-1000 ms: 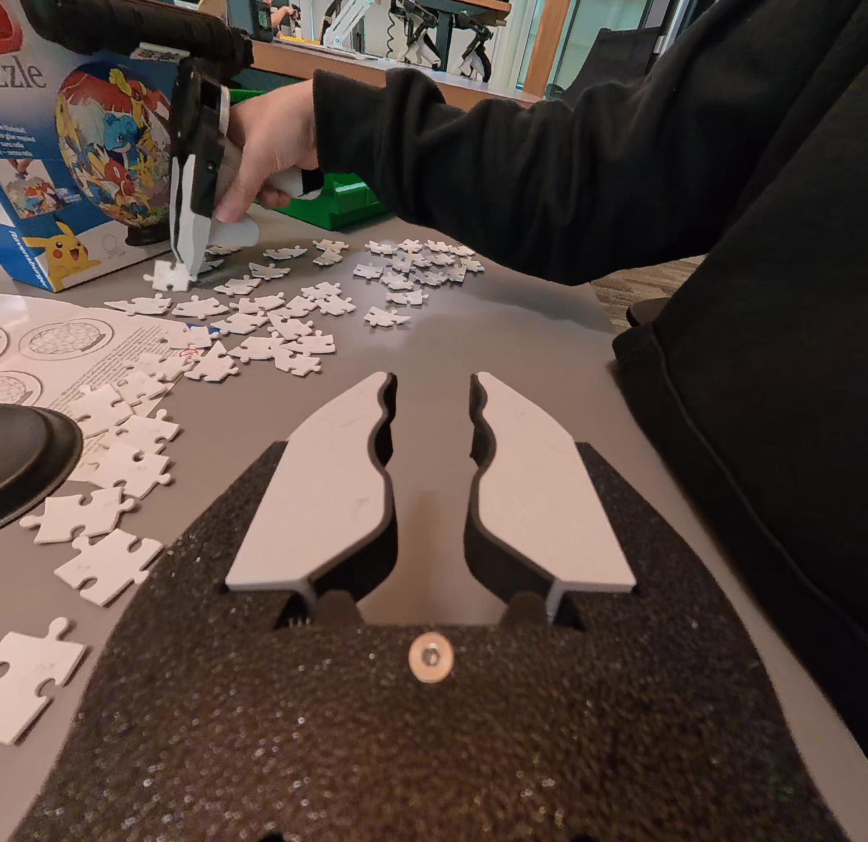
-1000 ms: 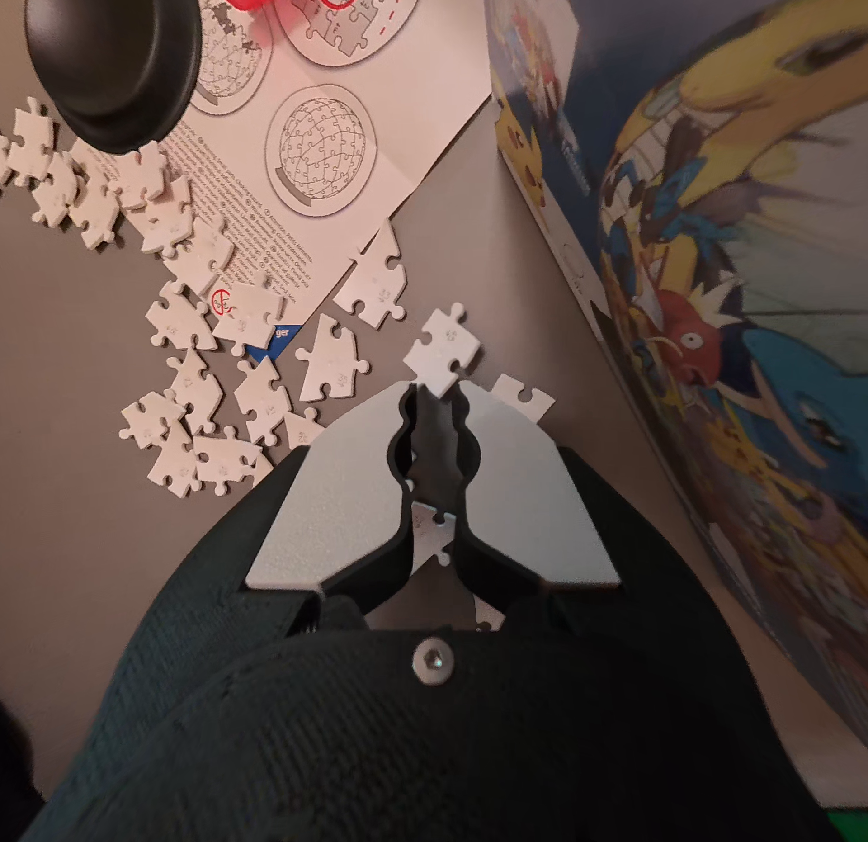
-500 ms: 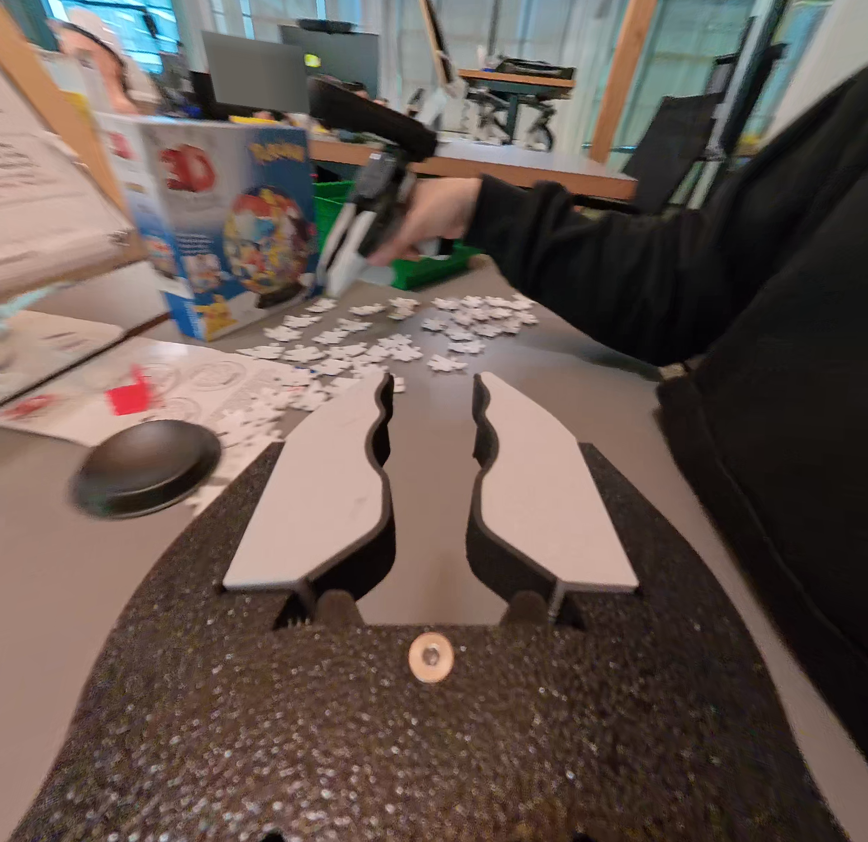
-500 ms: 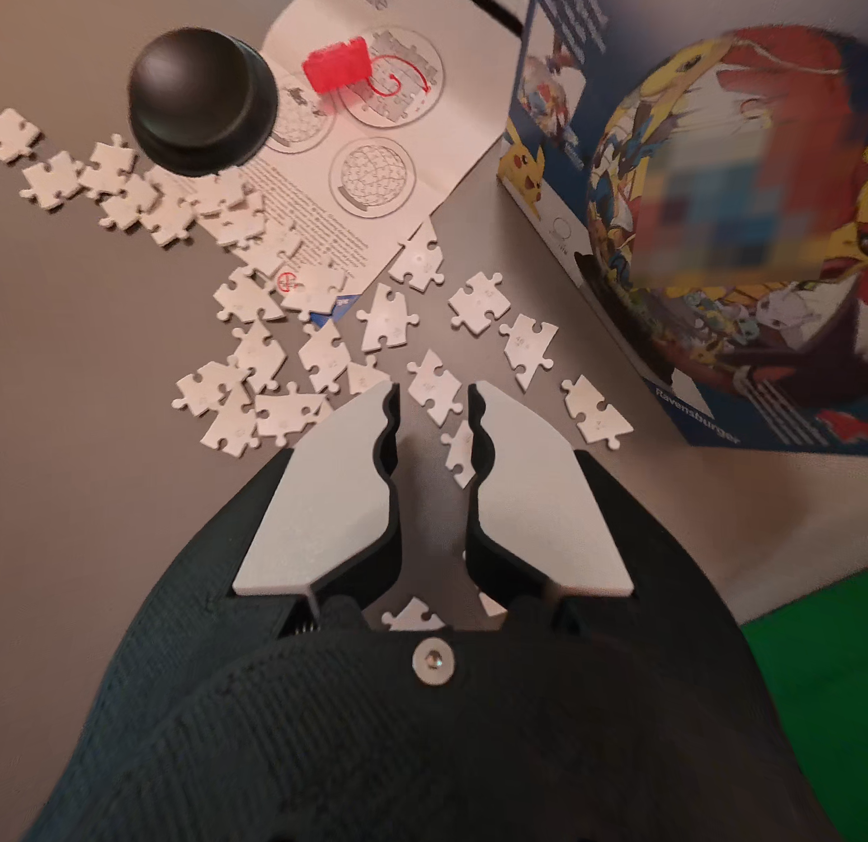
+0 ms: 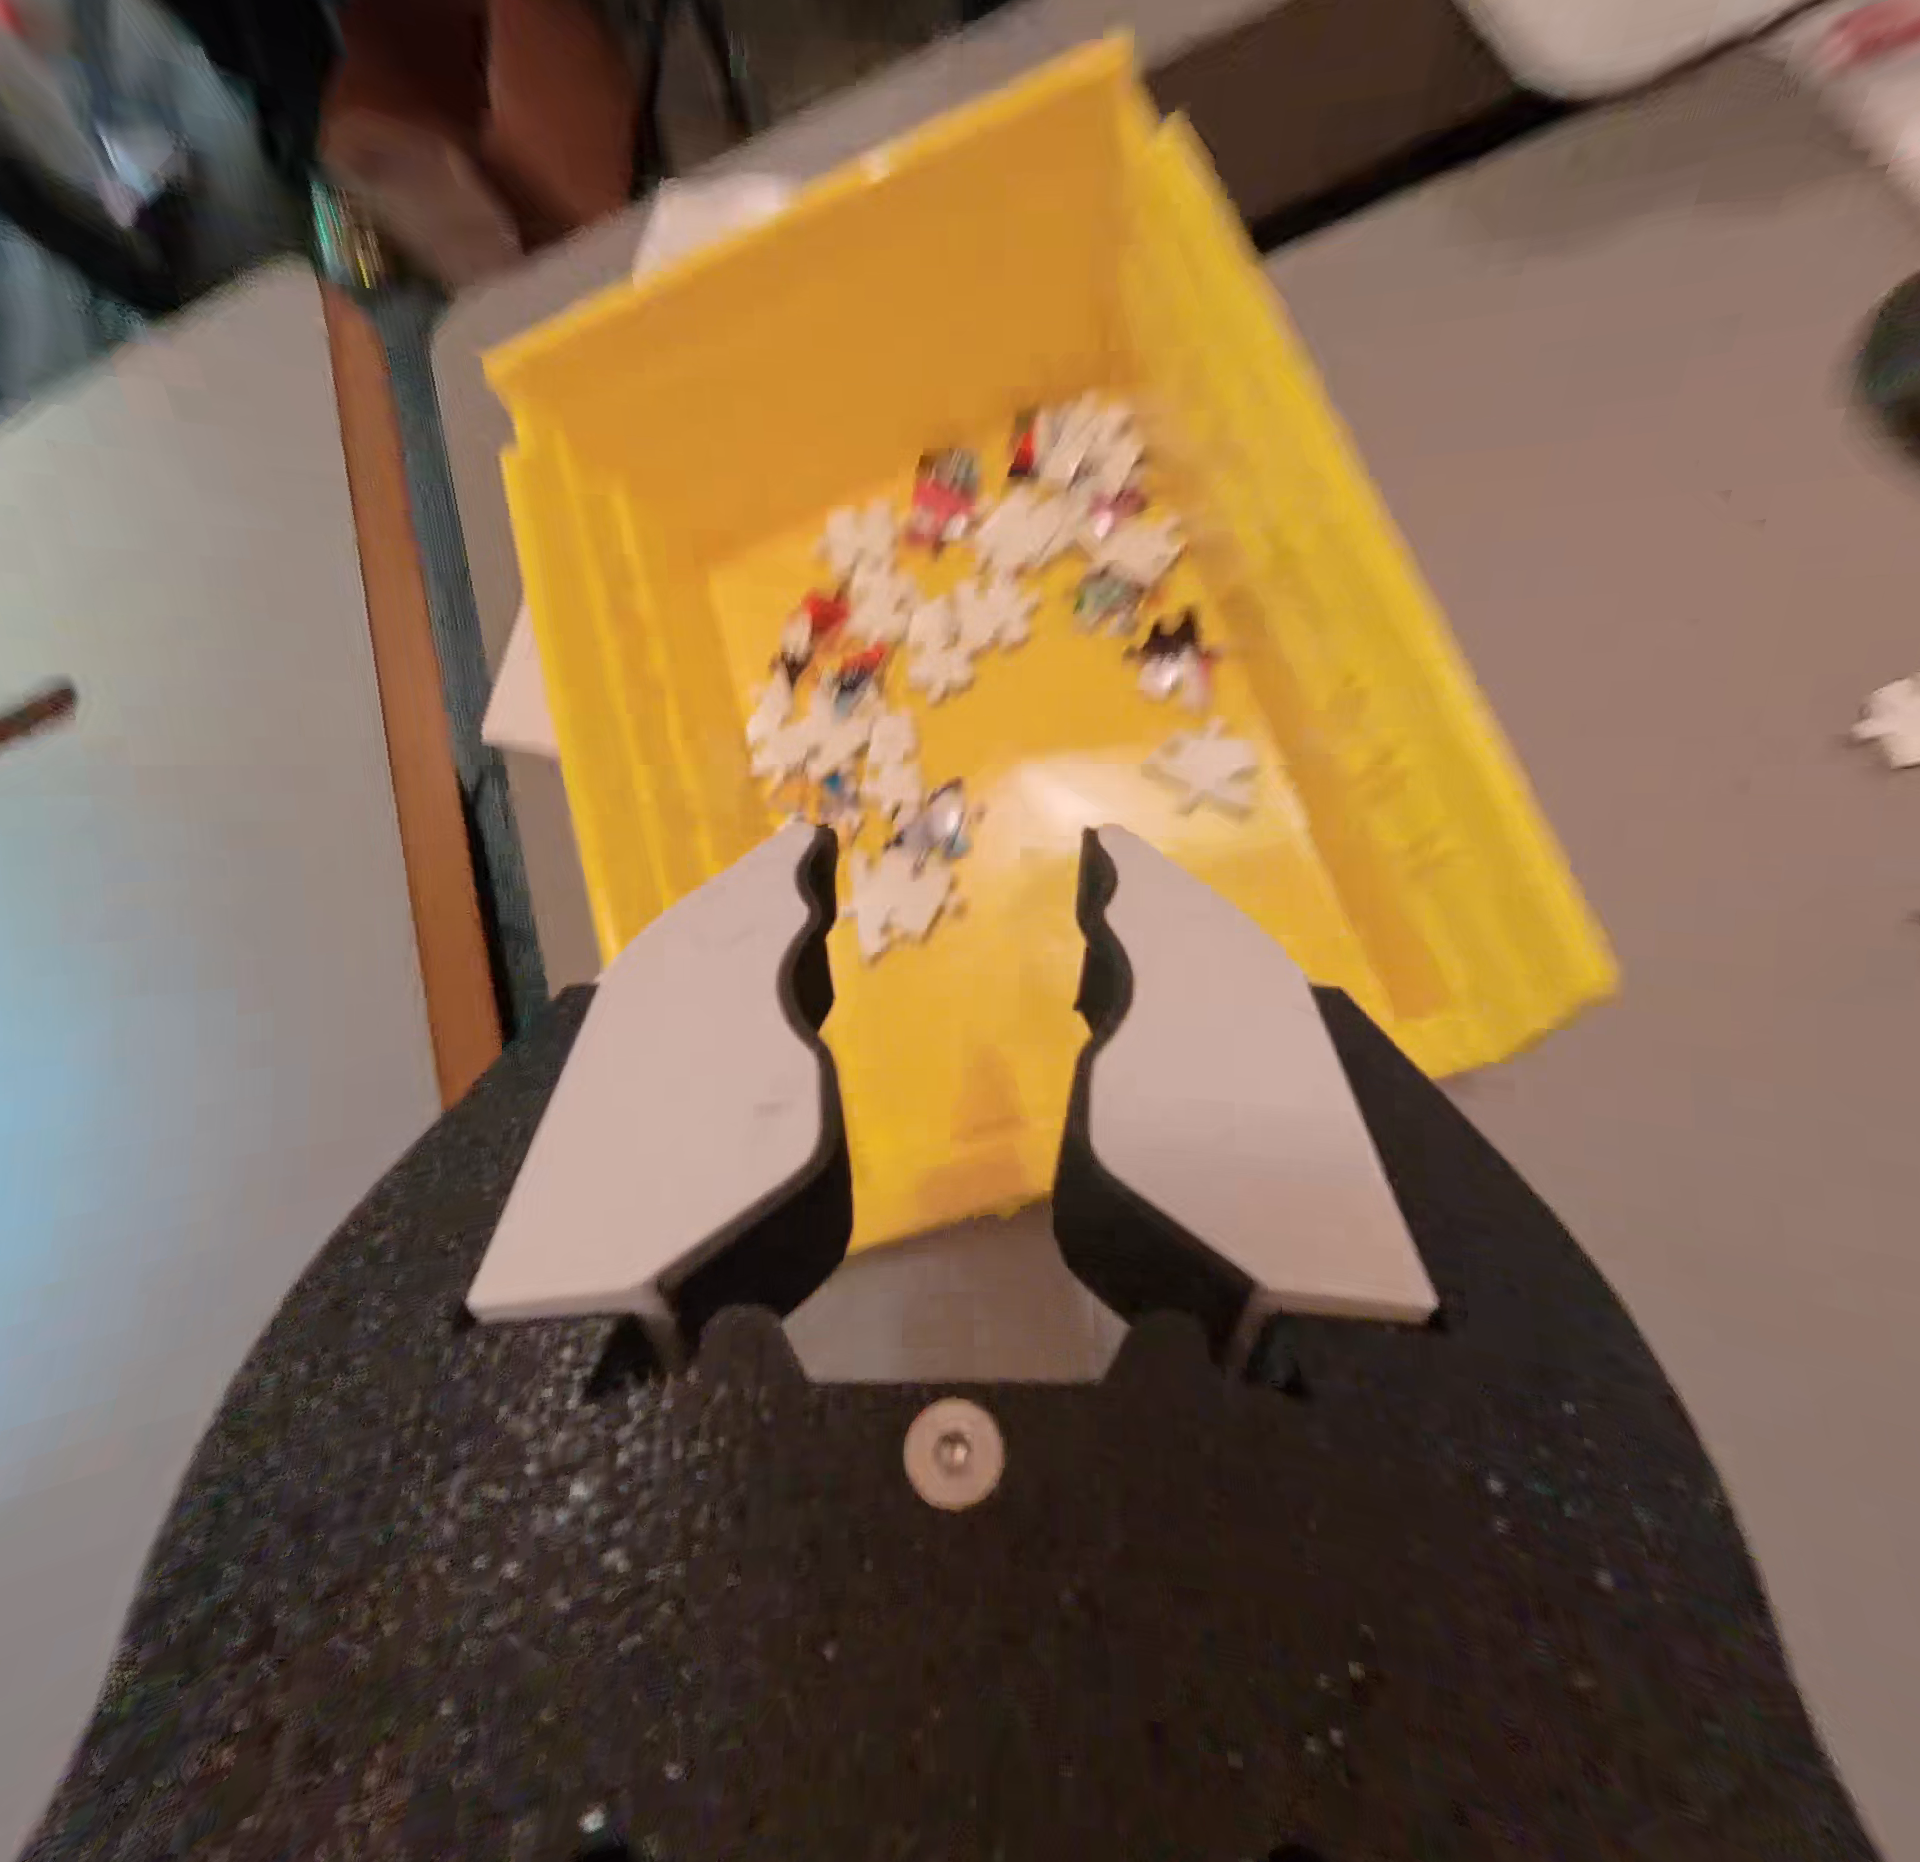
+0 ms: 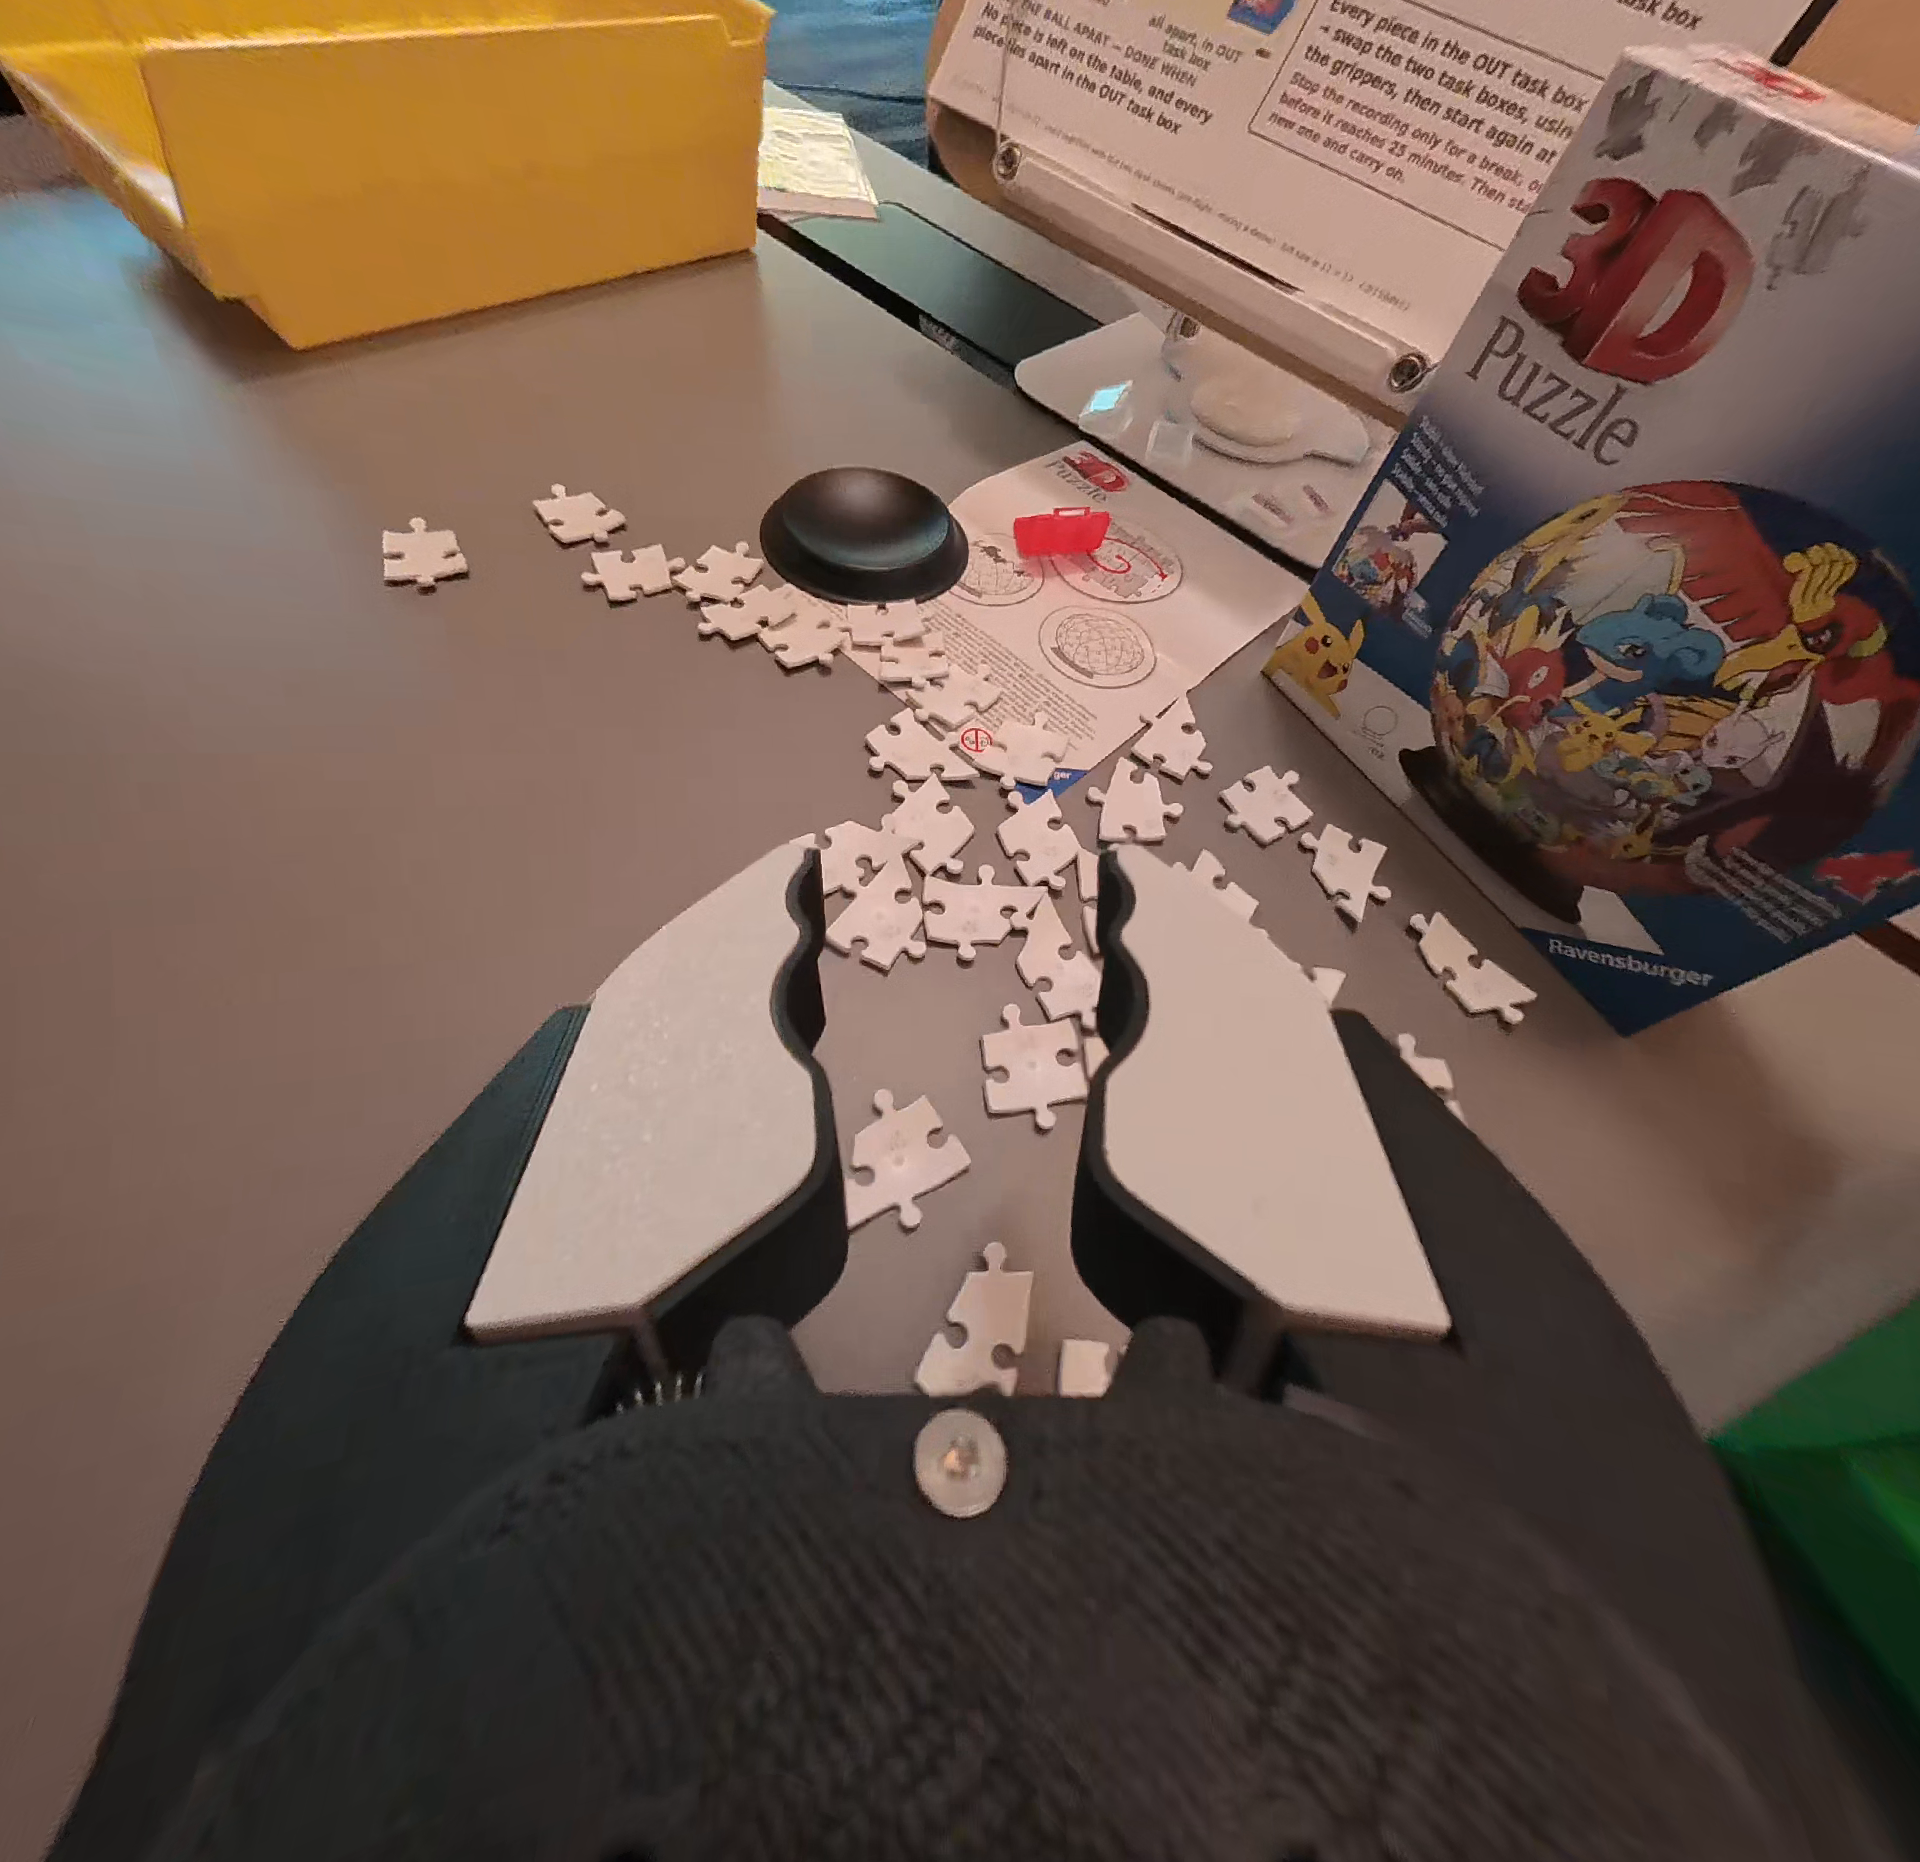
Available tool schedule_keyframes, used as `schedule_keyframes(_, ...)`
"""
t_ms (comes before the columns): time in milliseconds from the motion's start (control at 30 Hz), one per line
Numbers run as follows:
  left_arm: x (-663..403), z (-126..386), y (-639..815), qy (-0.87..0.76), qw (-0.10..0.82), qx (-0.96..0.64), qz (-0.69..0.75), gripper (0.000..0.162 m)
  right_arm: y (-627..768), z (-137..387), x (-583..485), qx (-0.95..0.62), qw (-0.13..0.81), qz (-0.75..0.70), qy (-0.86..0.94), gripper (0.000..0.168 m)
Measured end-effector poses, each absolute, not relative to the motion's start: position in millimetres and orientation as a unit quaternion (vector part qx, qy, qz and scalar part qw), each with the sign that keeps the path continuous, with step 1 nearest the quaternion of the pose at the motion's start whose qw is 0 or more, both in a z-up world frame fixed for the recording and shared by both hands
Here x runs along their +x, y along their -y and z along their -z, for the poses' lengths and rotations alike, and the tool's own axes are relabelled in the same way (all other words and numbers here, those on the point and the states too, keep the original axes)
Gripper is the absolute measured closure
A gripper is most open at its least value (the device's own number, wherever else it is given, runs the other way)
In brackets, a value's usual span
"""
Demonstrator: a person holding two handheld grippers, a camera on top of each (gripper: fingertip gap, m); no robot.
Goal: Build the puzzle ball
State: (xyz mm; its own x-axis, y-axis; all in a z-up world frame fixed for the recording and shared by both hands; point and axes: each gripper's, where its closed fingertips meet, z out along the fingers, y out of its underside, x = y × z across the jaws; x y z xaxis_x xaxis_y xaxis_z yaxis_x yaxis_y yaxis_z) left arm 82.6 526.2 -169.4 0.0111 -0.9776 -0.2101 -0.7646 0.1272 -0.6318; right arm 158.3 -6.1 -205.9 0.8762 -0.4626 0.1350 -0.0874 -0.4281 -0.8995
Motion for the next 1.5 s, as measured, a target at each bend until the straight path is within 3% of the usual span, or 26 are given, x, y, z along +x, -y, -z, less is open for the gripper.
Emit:
schedule_keyframes(367,99.6,267.4,-546.9,-0.592,0.081,-0.798,0.083,0.109,1.9,207.3,149.7,-0.811,0.532,0.152,-0.191,0.121)
schedule_keyframes(733,95.4,301.2,-565.2,-0.515,0.044,-0.855,0.040,0.111,-0.1,219.3,144.8,-0.830,0.509,0.152,-0.170,0.116)
schedule_keyframes(967,92.0,308.7,-571.6,-0.527,0.046,-0.849,0.012,0.129,3.7,222.5,146.7,-0.831,0.506,0.154,-0.175,0.115)
schedule_keyframes(1067,90.6,308.5,-567.1,-0.541,0.043,-0.840,0.014,0.129,5.0,223.8,146.6,-0.831,0.505,0.150,-0.179,0.115)
schedule_keyframes(1267,97.3,278.9,-554.1,-0.543,0.072,-0.833,0.083,0.130,1.4,217.6,146.3,-0.829,0.508,0.160,-0.172,0.115)
schedule_keyframes(1500,136.8,148.6,-460.5,-0.498,0.123,-0.735,0.443,0.131,-67.0,175.6,135.6,-0.790,0.571,0.198,-0.109,0.116)
